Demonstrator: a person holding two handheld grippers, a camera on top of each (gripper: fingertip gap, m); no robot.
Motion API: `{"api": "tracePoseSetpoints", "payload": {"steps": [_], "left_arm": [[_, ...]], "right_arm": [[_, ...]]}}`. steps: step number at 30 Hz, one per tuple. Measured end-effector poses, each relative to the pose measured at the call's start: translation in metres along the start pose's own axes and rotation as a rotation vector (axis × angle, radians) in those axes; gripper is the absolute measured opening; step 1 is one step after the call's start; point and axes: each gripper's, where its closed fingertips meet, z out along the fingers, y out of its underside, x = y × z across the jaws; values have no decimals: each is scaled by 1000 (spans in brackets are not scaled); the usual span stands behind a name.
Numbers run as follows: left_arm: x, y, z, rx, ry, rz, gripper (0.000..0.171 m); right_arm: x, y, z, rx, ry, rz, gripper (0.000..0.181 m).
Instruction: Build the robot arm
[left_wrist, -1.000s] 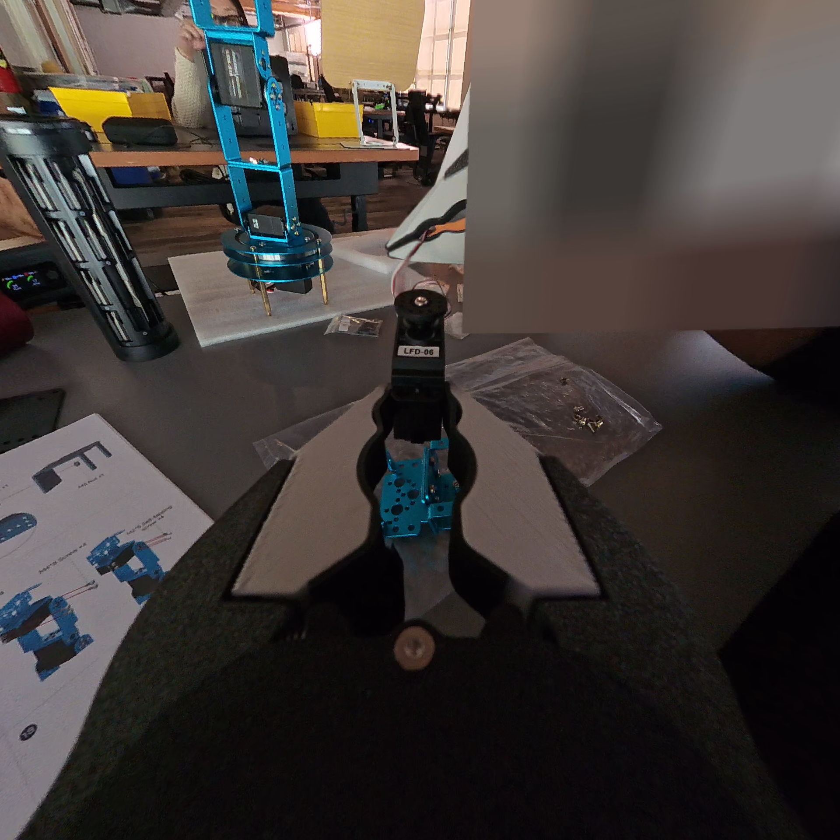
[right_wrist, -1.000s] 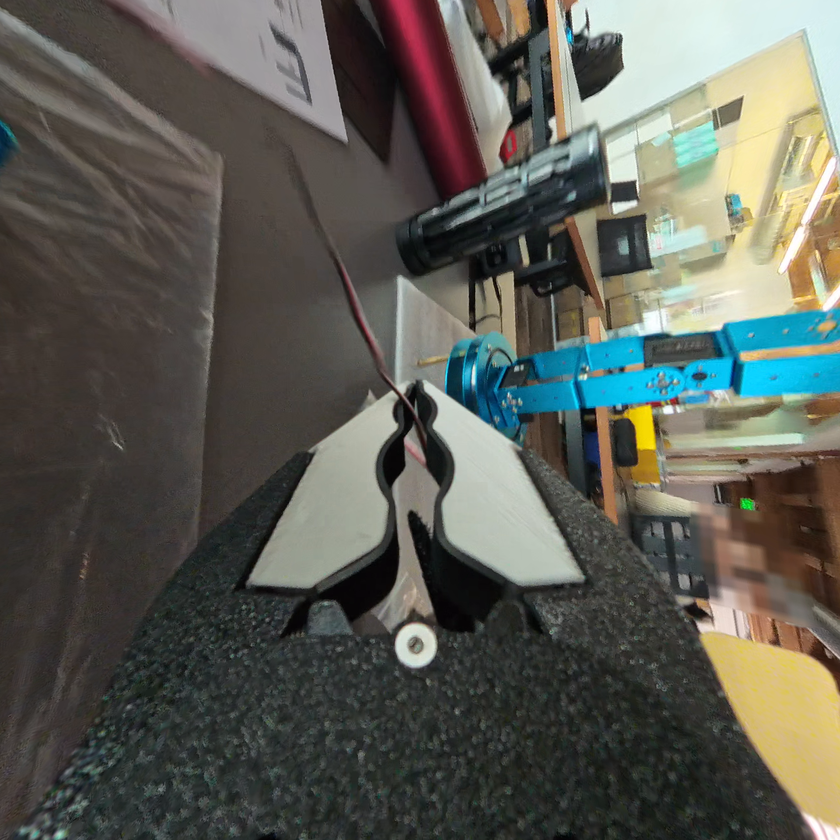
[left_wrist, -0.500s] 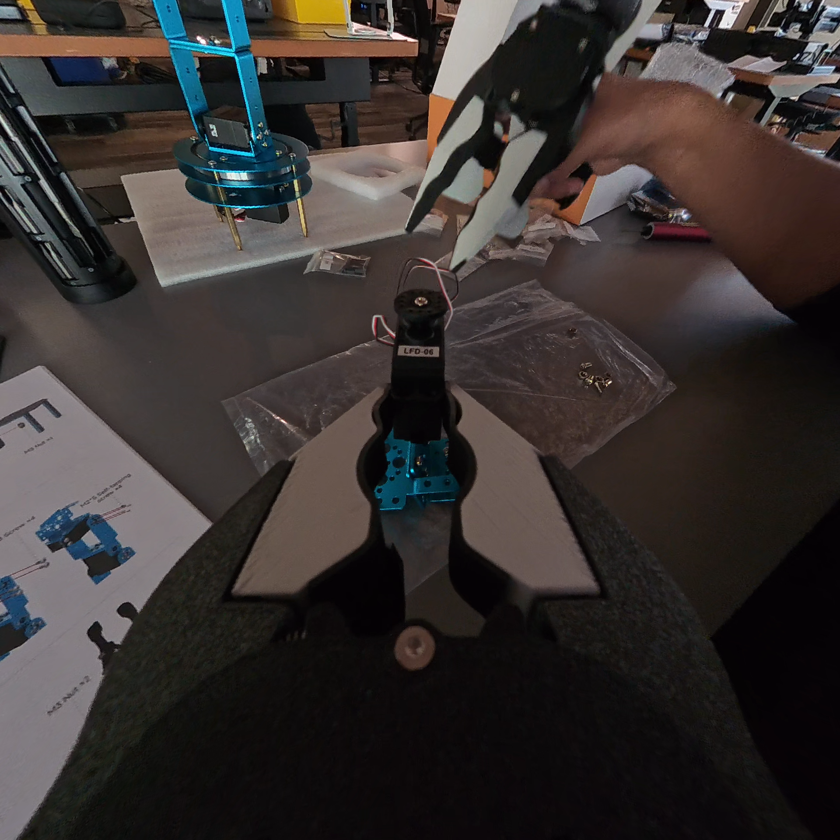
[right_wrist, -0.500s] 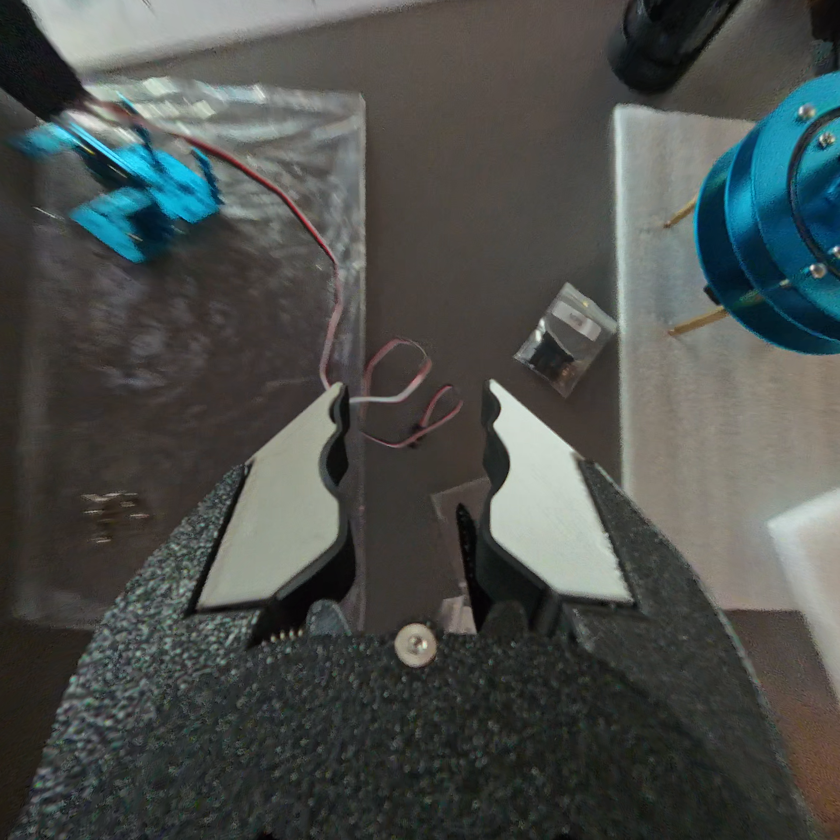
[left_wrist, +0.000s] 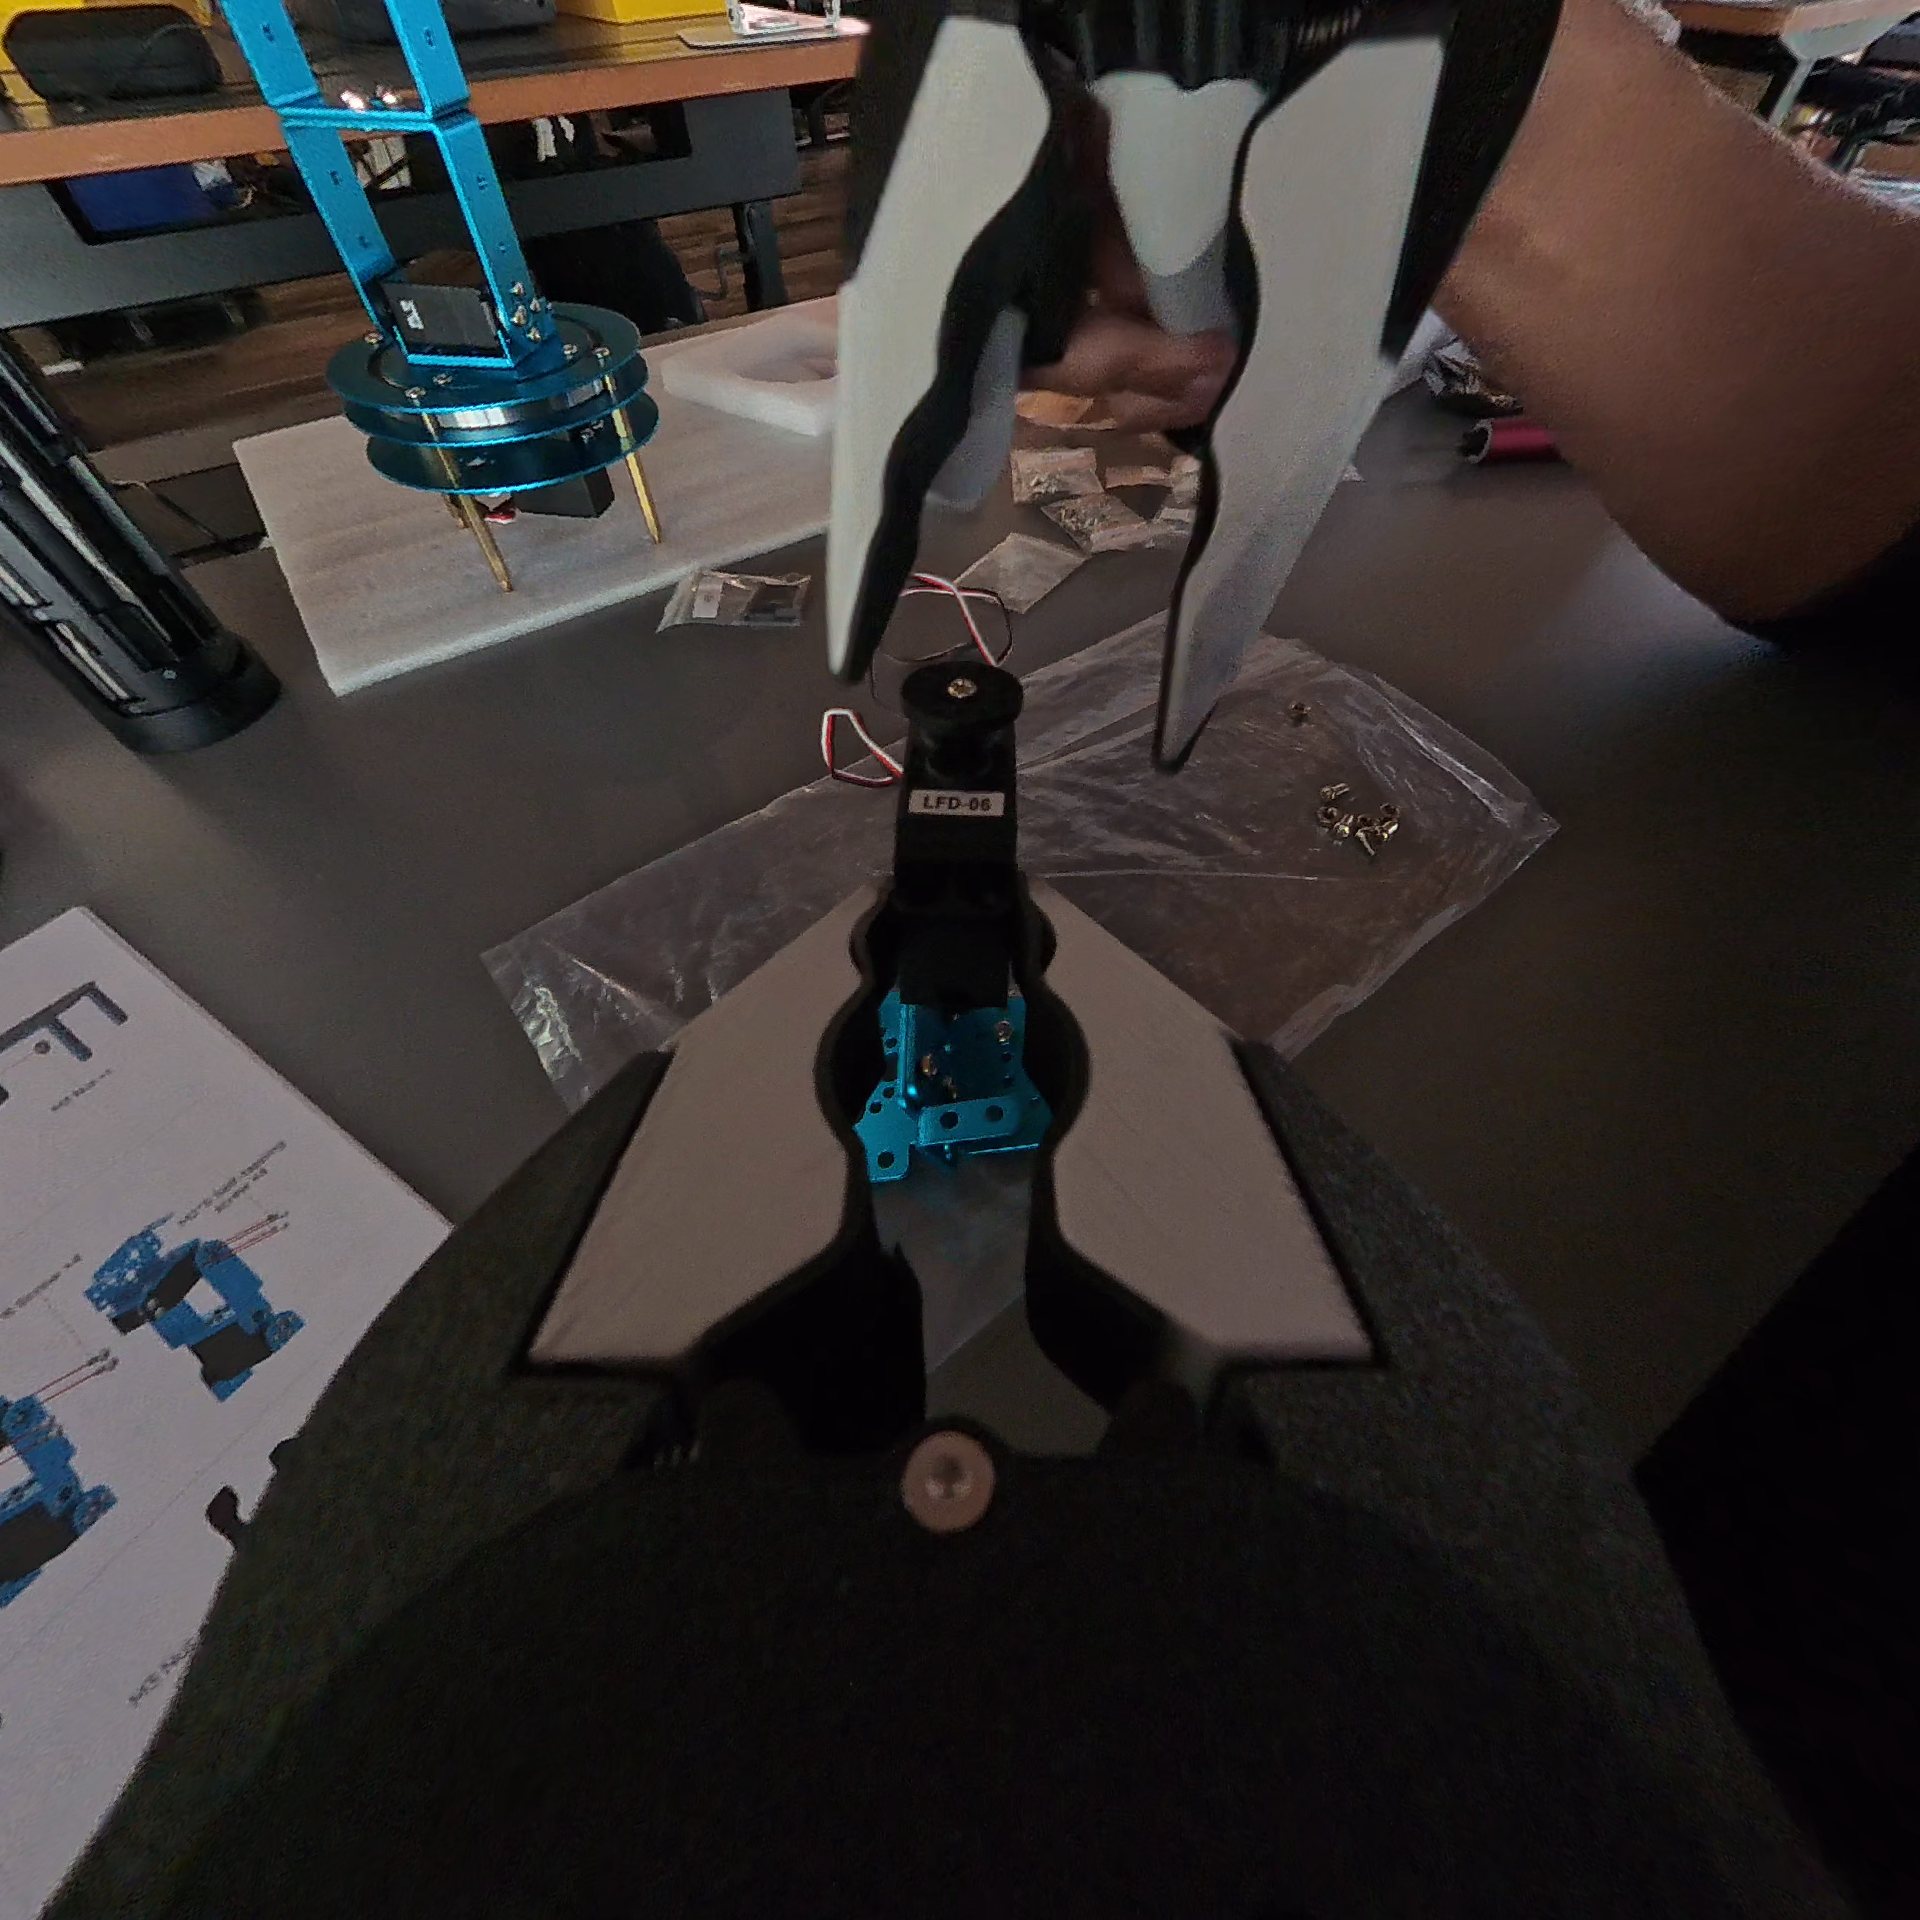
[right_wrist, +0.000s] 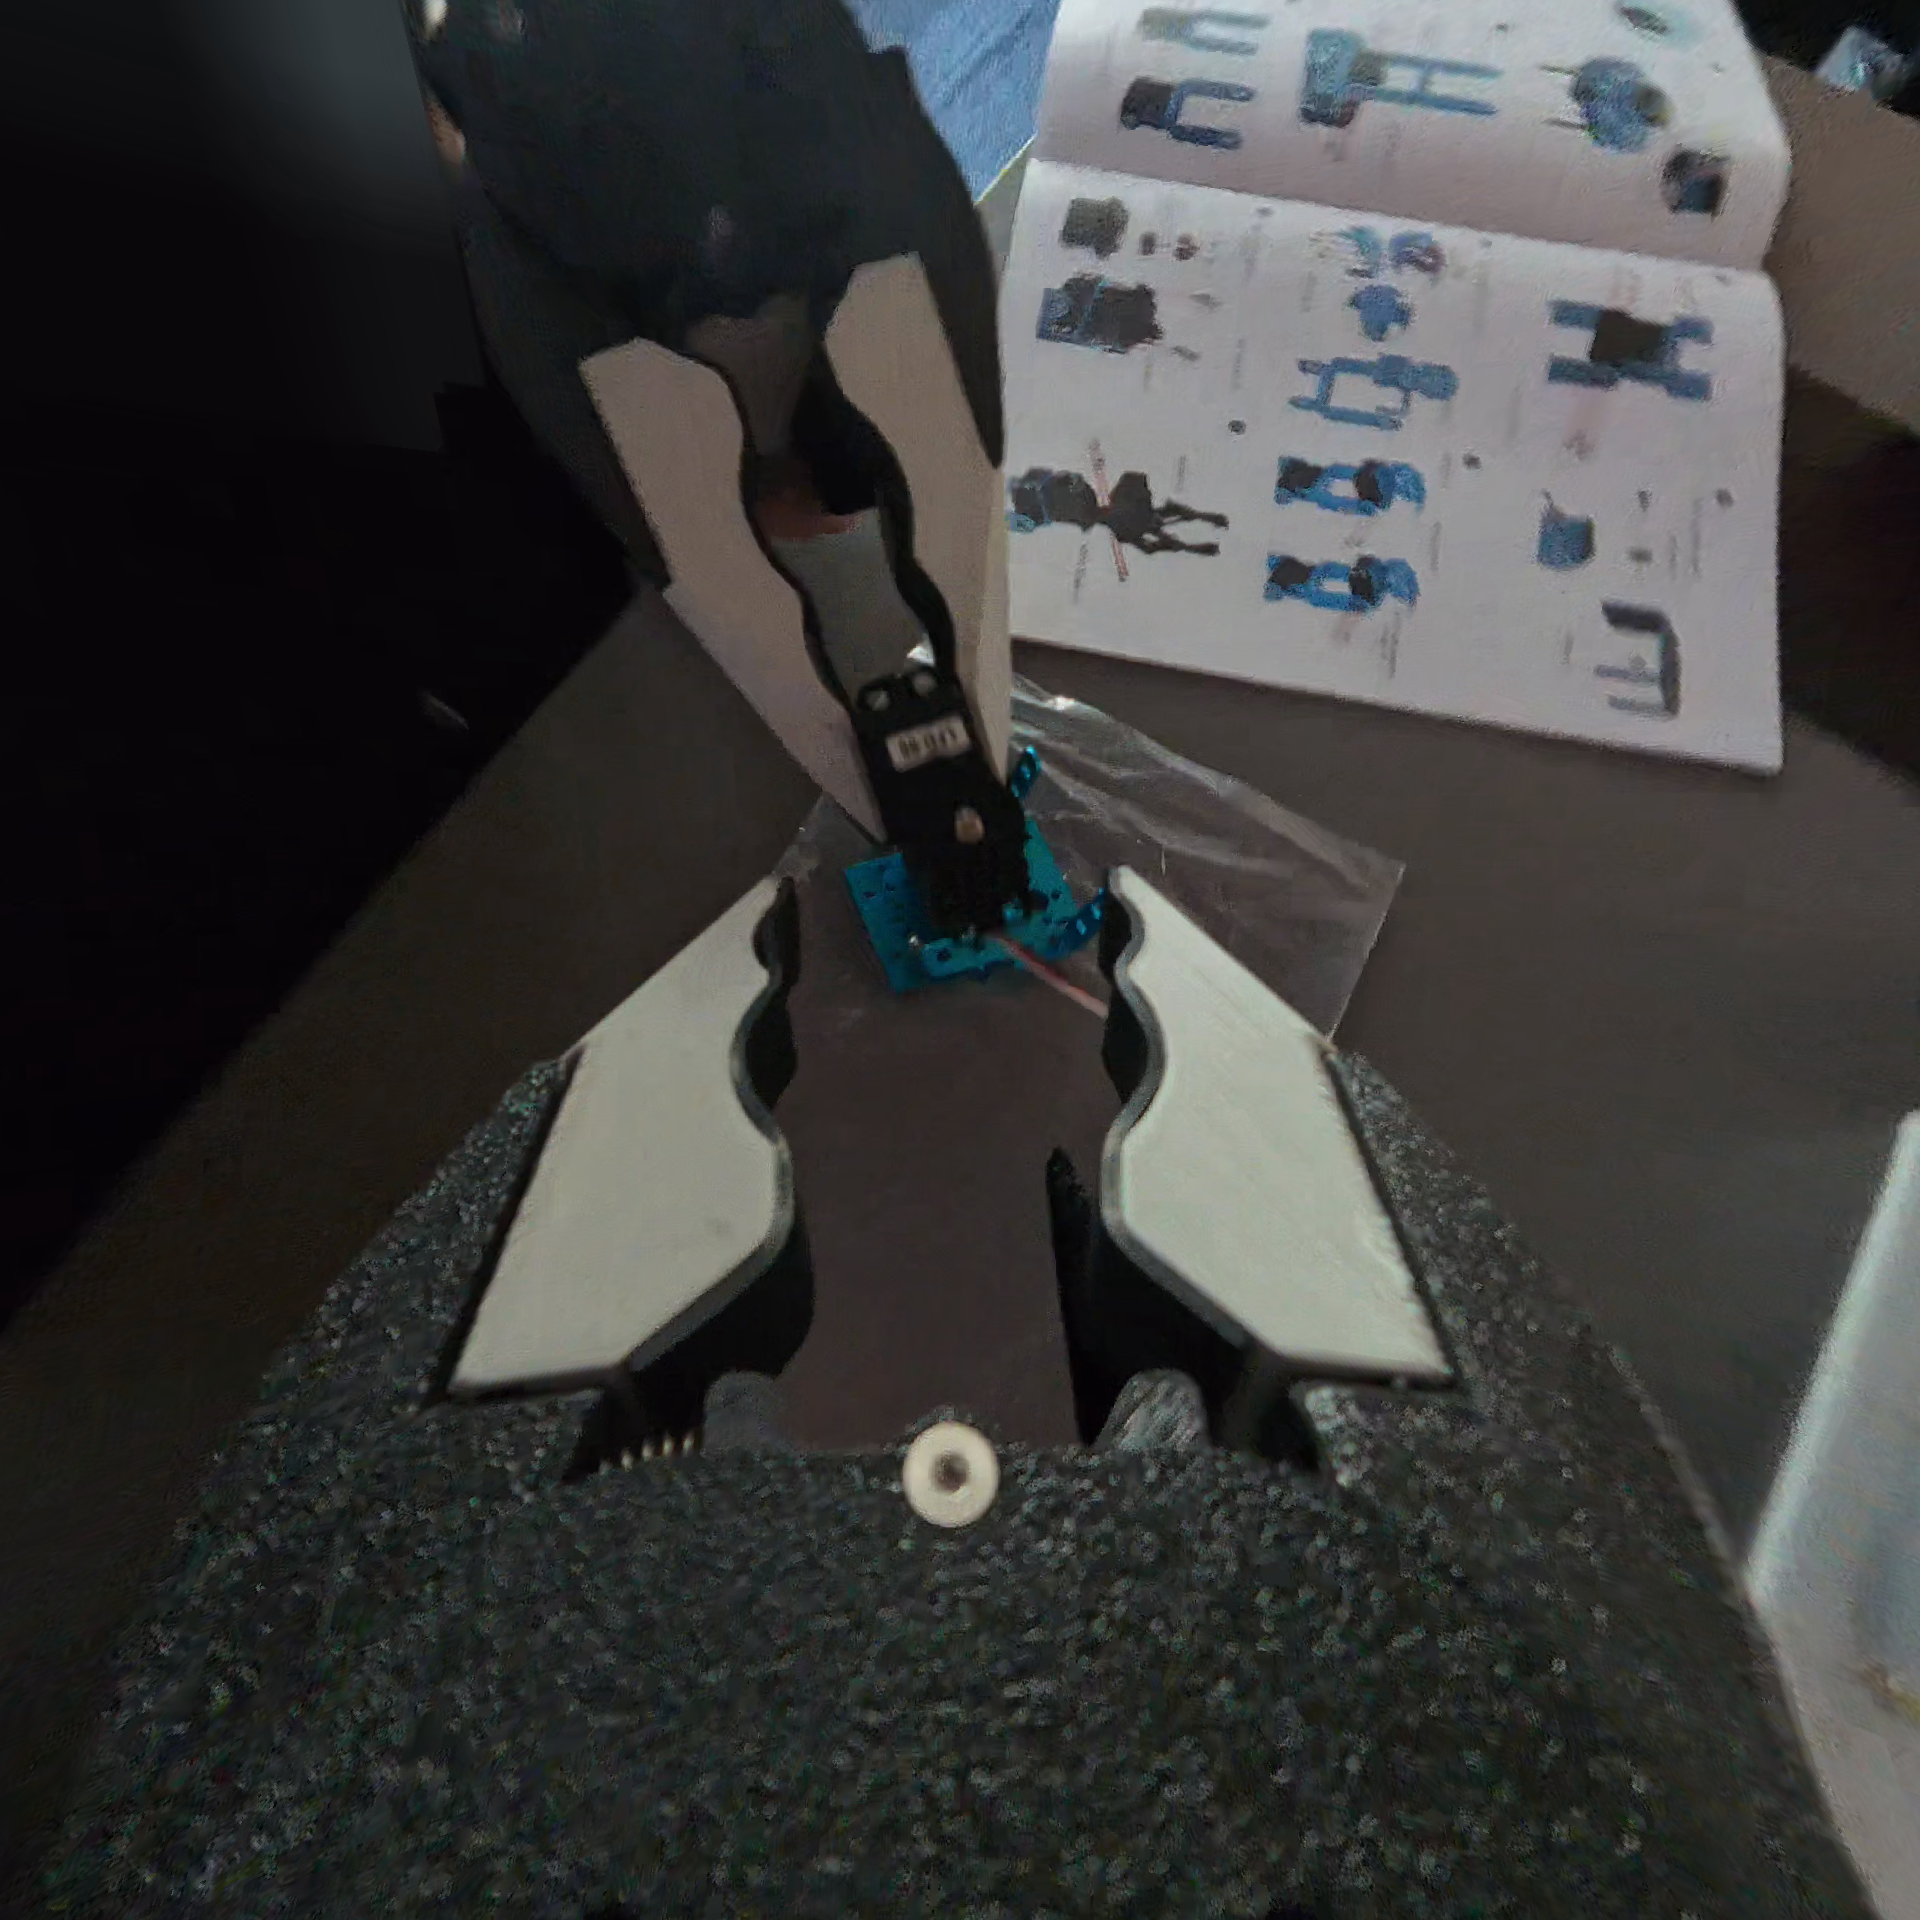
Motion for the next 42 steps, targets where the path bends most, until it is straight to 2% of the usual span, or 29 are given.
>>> {"api": "tracePoseSetpoints", "payload": {"steps": [3,4,7,11,13,19,32,35,42], "left_arm": [[3,1,-1,-3,10,-5,20],[4,1,-1,-4,16,-11,20],[7,6,-3,-20,33,5,20],[9,15,-12,-37,35,-9,22],[6,23,-20,-48,23,-17,33],[9,35,-34,-60,32,-32,30],[9,38,-25,-85,37,-39,29],[8,40,-24,-99,28,-31,29],[5,44,-19,-125,33,-65,33]], "right_arm": [[-6,-6,16,-56,-54,-81,38],[-3,-3,18,-83,-53,-90,25],[-7,0,21,-122,-114,-85,22],[-11,5,28,-175,-154,-97,21],[-9,9,30,-216,-166,-92,21],[-10,14,41,-268,-227,-87,21],[0,13,29,-284,-222,-46,21],[5,22,29,-346,-190,-67,22],[-2,21,32,-360,-219,-71,22]]}}
